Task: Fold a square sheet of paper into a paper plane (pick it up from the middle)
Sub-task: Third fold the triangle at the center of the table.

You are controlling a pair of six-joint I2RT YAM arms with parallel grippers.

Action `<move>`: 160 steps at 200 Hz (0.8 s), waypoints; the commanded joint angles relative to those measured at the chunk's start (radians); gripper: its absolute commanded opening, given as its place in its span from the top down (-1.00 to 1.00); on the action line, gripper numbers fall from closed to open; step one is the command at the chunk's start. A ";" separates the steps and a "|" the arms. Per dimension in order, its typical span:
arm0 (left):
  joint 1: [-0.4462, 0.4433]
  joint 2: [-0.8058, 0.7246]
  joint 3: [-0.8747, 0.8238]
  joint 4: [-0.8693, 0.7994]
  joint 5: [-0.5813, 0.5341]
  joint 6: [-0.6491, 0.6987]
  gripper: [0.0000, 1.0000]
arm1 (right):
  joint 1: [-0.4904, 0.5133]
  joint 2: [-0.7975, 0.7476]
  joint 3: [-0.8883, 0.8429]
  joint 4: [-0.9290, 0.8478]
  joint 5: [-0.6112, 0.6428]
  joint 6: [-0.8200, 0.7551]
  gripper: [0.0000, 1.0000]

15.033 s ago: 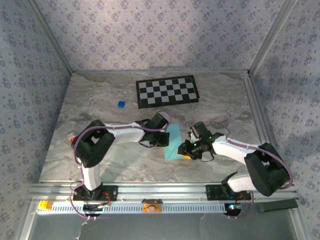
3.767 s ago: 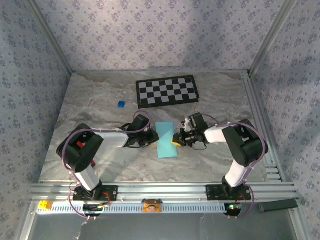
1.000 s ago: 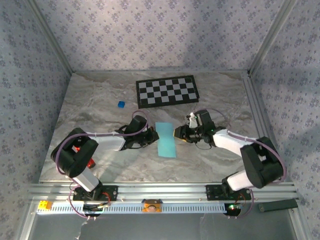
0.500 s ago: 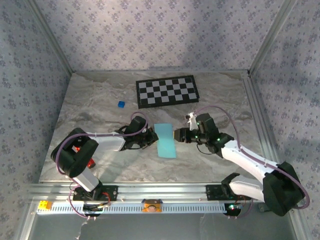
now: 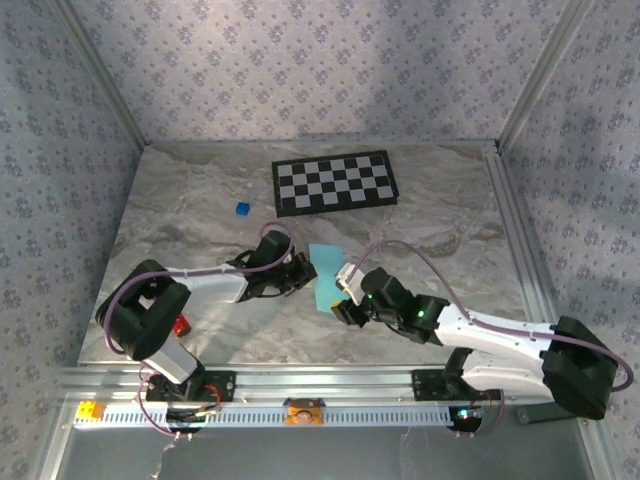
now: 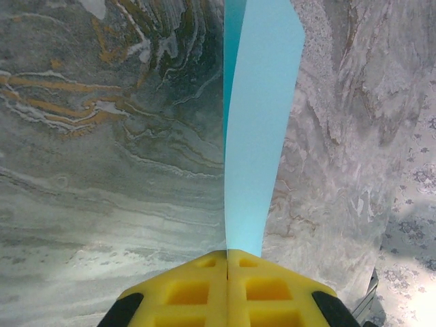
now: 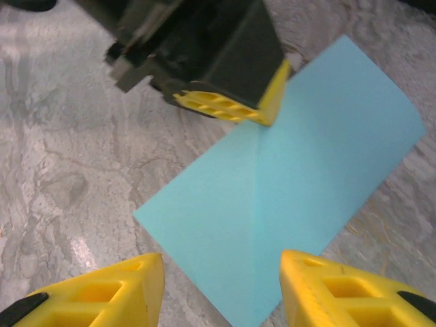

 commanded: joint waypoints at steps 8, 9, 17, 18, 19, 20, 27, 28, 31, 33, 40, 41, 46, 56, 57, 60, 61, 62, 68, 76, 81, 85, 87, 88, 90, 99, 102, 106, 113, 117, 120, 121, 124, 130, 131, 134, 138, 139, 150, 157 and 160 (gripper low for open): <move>0.003 -0.028 -0.002 -0.025 -0.015 -0.011 0.89 | 0.101 0.066 -0.004 0.101 0.139 -0.121 0.02; 0.002 -0.028 -0.003 -0.025 -0.015 -0.012 0.89 | 0.105 0.069 -0.004 0.105 0.144 -0.122 0.02; 0.003 -0.029 -0.003 -0.025 -0.014 -0.012 0.89 | 0.134 0.096 -0.002 0.129 0.187 -0.128 0.02; 0.003 -0.029 -0.003 -0.025 -0.015 -0.012 0.89 | 0.137 0.099 -0.001 0.132 0.191 -0.129 0.02; 0.002 -0.029 -0.003 -0.025 -0.016 -0.012 0.89 | 0.140 0.103 0.000 0.135 0.196 -0.129 0.02; 0.003 -0.029 -0.003 -0.025 -0.016 -0.013 0.89 | 0.143 0.107 0.000 0.136 0.198 -0.129 0.02; 0.002 -0.030 -0.004 -0.026 -0.016 -0.013 0.89 | 0.165 0.132 0.006 0.151 0.235 -0.134 0.02; 0.002 -0.030 -0.005 -0.025 -0.016 -0.013 0.89 | 0.169 0.136 0.008 0.153 0.240 -0.133 0.02; 0.002 -0.030 -0.005 -0.025 -0.016 -0.013 0.89 | 0.179 0.148 0.010 0.159 0.256 -0.135 0.02; 0.003 -0.030 -0.004 -0.025 -0.016 -0.013 0.89 | 0.186 0.155 0.012 0.162 0.264 -0.135 0.02; 0.003 -0.031 -0.004 -0.025 -0.016 -0.012 0.89 | 0.204 0.182 0.018 0.178 0.285 -0.140 0.01; 0.002 -0.031 -0.003 -0.026 -0.016 -0.011 0.89 | 0.206 0.186 0.018 0.180 0.288 -0.141 0.01; 0.003 -0.029 -0.004 -0.025 -0.016 -0.011 0.89 | 0.217 0.207 0.020 0.191 0.300 -0.142 0.01; 0.003 -0.030 -0.002 -0.027 -0.017 -0.011 0.89 | 0.231 0.244 0.032 0.199 0.307 -0.140 0.00; 0.002 -0.030 -0.003 -0.026 -0.018 -0.011 0.89 | 0.233 0.248 0.034 0.199 0.308 -0.140 0.00; 0.003 -0.031 -0.002 -0.026 -0.017 -0.011 0.89 | 0.238 0.260 0.037 0.200 0.314 -0.140 0.00; 0.002 -0.030 -0.002 -0.027 -0.016 -0.011 0.89 | 0.239 0.264 0.038 0.200 0.317 -0.140 0.00; 0.002 -0.029 -0.002 -0.026 -0.017 -0.011 0.89 | 0.241 0.268 0.040 0.200 0.320 -0.140 0.00; 0.002 -0.030 -0.002 -0.026 -0.016 -0.011 0.89 | 0.251 0.287 0.048 0.207 0.344 -0.139 -0.01; 0.003 -0.031 -0.003 -0.025 -0.016 -0.011 0.89 | 0.268 0.313 0.057 0.215 0.376 -0.141 0.00; 0.004 -0.031 -0.003 -0.027 -0.016 -0.011 0.89 | 0.277 0.327 0.060 0.226 0.399 -0.143 0.00; 0.002 -0.033 -0.004 -0.027 -0.016 -0.010 0.89 | 0.284 0.339 0.060 0.236 0.420 -0.142 -0.01; 0.003 -0.032 -0.003 -0.028 -0.016 -0.010 0.89 | 0.286 0.343 0.060 0.242 0.429 -0.143 0.00; 0.003 -0.032 -0.003 -0.027 -0.016 -0.010 0.89 | 0.287 0.347 0.061 0.243 0.433 -0.143 0.00; 0.003 -0.032 -0.003 -0.029 -0.016 -0.010 0.89 | 0.289 0.353 0.062 0.250 0.442 -0.143 0.00; 0.003 -0.035 -0.005 -0.029 -0.018 -0.007 0.89 | 0.297 0.377 0.066 0.264 0.480 -0.141 0.00; 0.003 -0.035 -0.003 -0.031 -0.017 -0.006 0.89 | 0.298 0.385 0.071 0.266 0.492 -0.141 0.00; 0.003 -0.036 -0.004 -0.032 -0.017 -0.005 0.89 | 0.300 0.393 0.075 0.267 0.508 -0.138 0.00; 0.003 -0.036 -0.003 -0.034 -0.017 -0.002 0.89 | 0.302 0.408 0.082 0.266 0.533 -0.134 0.00; 0.003 -0.037 -0.004 -0.035 -0.019 -0.003 0.89 | 0.305 0.415 0.085 0.265 0.544 -0.134 0.01; 0.002 -0.038 -0.003 -0.036 -0.018 -0.002 0.89 | 0.306 0.419 0.086 0.264 0.556 -0.133 0.01; 0.002 -0.037 -0.004 -0.036 -0.018 -0.001 0.89 | 0.306 0.420 0.087 0.264 0.559 -0.133 0.01; 0.002 -0.038 -0.003 -0.036 -0.019 -0.001 0.89 | 0.308 0.423 0.088 0.264 0.570 -0.130 0.01; 0.003 -0.039 -0.003 -0.038 -0.020 -0.001 0.89 | 0.310 0.427 0.091 0.265 0.589 -0.127 0.02; 0.002 -0.039 -0.004 -0.037 -0.020 -0.001 0.89 | 0.310 0.428 0.090 0.265 0.592 -0.125 0.02; 0.002 -0.040 -0.003 -0.037 -0.020 -0.001 0.89 | 0.311 0.429 0.091 0.265 0.597 -0.124 0.02; 0.002 -0.041 -0.004 -0.039 -0.022 0.000 0.89 | 0.311 0.428 0.089 0.264 0.602 -0.121 0.03; 0.002 -0.041 -0.003 -0.039 -0.023 -0.001 0.89 | 0.311 0.429 0.088 0.264 0.603 -0.121 0.04; 0.003 -0.042 -0.002 -0.041 -0.022 0.003 0.89 | 0.310 0.426 0.086 0.259 0.614 -0.114 0.06; 0.002 -0.042 0.000 -0.044 -0.024 0.004 0.89 | 0.310 0.425 0.085 0.254 0.615 -0.112 0.09; 0.003 -0.041 0.000 -0.046 -0.023 0.004 0.89 | 0.310 0.426 0.085 0.251 0.615 -0.112 0.10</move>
